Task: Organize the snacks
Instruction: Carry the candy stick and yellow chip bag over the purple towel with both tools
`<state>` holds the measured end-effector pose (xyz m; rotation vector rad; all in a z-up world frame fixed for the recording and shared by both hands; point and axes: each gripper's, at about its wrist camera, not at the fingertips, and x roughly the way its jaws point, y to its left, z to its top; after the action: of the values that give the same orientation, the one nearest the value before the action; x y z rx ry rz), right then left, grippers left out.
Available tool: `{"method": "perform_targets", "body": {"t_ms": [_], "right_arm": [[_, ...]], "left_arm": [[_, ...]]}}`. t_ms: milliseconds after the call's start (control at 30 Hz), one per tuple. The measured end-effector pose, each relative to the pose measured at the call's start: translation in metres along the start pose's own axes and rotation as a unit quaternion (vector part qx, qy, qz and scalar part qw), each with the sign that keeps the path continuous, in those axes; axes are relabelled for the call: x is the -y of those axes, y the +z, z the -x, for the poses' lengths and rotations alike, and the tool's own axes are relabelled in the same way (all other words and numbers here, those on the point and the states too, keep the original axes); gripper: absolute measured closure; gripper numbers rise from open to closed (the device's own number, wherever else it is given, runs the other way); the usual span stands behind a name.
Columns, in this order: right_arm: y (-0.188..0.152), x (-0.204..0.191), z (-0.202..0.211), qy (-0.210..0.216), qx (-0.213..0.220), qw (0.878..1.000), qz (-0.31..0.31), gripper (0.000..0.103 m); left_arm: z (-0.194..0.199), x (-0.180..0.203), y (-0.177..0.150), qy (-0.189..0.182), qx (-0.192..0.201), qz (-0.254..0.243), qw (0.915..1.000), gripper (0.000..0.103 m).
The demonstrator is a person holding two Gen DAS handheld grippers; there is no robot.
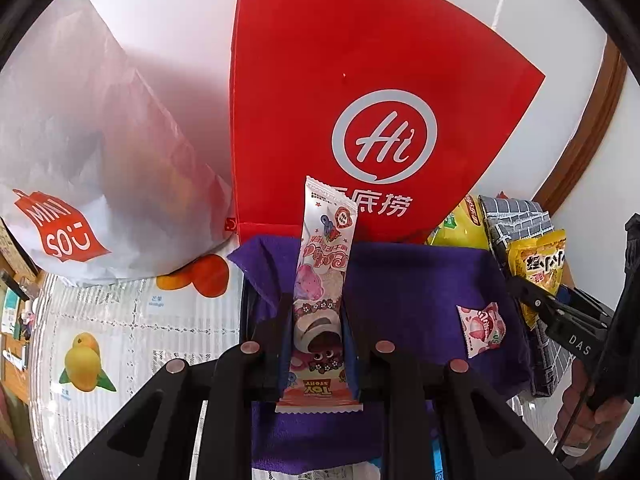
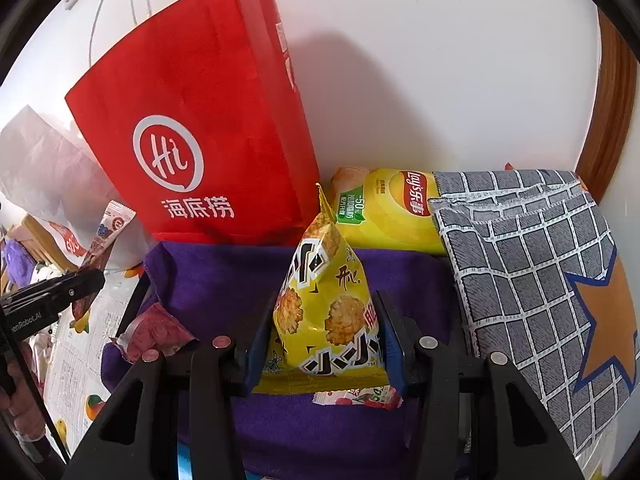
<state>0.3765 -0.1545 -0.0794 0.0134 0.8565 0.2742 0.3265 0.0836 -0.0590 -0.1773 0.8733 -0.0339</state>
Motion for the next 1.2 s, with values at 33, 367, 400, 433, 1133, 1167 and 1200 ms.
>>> {"method": "perform_targets", "body": {"t_ms": [33, 367, 400, 433, 1133, 1167, 1200], "right_arm": [[0.000, -0.001, -0.001, -0.001, -0.001, 1.000, 0.004, 0.055], [-0.003, -0.008, -0.010, 0.002, -0.028, 0.999, 0.021, 0.055], [-0.003, -0.007, -0.011, 0.001, -0.030, 0.999, 0.019, 0.055], [-0.003, -0.006, -0.012, -0.002, -0.031, 0.999, 0.018, 0.055], [-0.019, -0.024, -0.044, 0.002, -0.102, 0.993, 0.066, 0.055], [-0.020, -0.025, -0.045, 0.000, -0.105, 0.992, 0.070, 0.055], [-0.022, -0.026, -0.048, -0.003, -0.109, 0.991, 0.073, 0.055]], "left_arm": [[0.000, 0.000, 0.000, 0.001, 0.000, 0.000, 1.0000, 0.082], [-0.008, 0.002, -0.002, 0.009, -0.009, -0.001, 0.9999, 0.082], [-0.009, 0.001, -0.002, 0.009, -0.011, 0.001, 0.9999, 0.082], [-0.009, 0.001, -0.002, 0.010, -0.012, 0.001, 0.9999, 0.082], [-0.034, 0.016, -0.011, 0.004, -0.059, -0.024, 0.9979, 0.082], [-0.036, 0.018, -0.012, 0.006, -0.065, -0.028, 0.9975, 0.082], [-0.038, 0.020, -0.013, 0.008, -0.070, -0.032, 0.9970, 0.082]]}}
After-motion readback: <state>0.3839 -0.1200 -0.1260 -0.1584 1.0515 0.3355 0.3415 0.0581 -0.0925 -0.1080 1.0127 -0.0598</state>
